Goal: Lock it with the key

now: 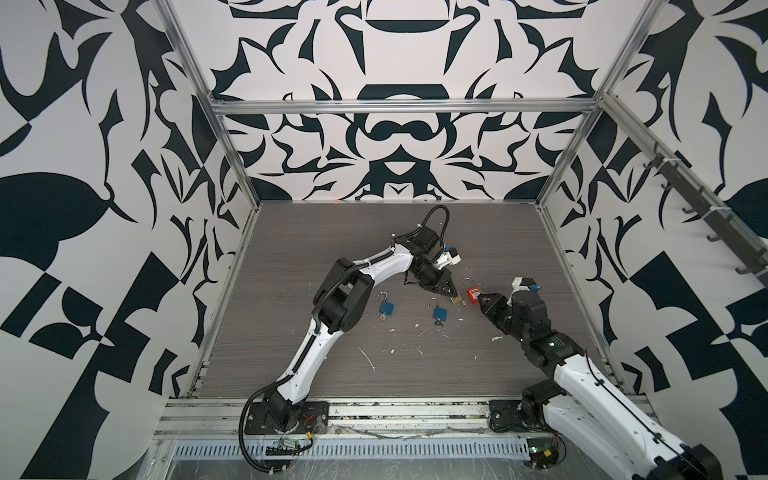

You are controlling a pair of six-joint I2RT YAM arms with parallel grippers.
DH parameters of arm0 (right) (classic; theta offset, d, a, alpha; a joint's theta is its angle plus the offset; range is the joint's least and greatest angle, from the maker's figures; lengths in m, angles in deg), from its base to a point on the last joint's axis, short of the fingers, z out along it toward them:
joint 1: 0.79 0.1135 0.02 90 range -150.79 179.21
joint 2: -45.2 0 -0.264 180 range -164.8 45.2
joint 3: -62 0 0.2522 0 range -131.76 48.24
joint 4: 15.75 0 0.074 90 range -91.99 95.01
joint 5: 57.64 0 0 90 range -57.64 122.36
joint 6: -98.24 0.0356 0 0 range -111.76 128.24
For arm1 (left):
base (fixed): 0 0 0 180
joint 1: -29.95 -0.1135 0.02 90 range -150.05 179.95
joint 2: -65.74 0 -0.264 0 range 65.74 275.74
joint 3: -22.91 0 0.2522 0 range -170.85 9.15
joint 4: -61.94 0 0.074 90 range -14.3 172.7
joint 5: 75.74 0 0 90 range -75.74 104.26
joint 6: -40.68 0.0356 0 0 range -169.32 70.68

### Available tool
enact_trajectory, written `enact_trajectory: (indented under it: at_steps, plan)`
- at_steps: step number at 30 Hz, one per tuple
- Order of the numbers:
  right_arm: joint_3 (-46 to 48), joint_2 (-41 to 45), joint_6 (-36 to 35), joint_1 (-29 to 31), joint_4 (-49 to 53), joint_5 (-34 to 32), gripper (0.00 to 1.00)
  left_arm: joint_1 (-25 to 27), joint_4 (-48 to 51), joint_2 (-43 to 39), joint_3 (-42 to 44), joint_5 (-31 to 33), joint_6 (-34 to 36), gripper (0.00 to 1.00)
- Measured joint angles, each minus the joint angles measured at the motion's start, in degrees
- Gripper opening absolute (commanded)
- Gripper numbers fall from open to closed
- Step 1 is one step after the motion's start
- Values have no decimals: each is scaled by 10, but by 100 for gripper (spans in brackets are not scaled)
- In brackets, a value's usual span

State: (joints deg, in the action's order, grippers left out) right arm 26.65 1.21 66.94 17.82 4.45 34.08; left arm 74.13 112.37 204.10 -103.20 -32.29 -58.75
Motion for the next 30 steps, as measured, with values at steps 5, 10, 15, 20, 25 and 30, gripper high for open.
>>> enact_trajectory:
  at_steps: [5,10,15,20,25,30]
  plan:
    - [0,-16,-3,0,-4,9,33,6,30,30,-19,1,9,5]
    - [0,-18,-4,0,-7,15,35,6,39,59,-52,6,11,39]
    - [0,-14,-8,0,-6,18,37,6,48,64,-83,19,5,50]
    - [0,-19,-11,0,-5,24,38,1,48,61,-116,58,2,51]
    - [-1,-40,-23,8,4,30,39,-20,3,-14,-52,107,-21,58]
    - [-28,-71,-49,56,38,16,41,-47,-101,-237,171,182,-63,68]
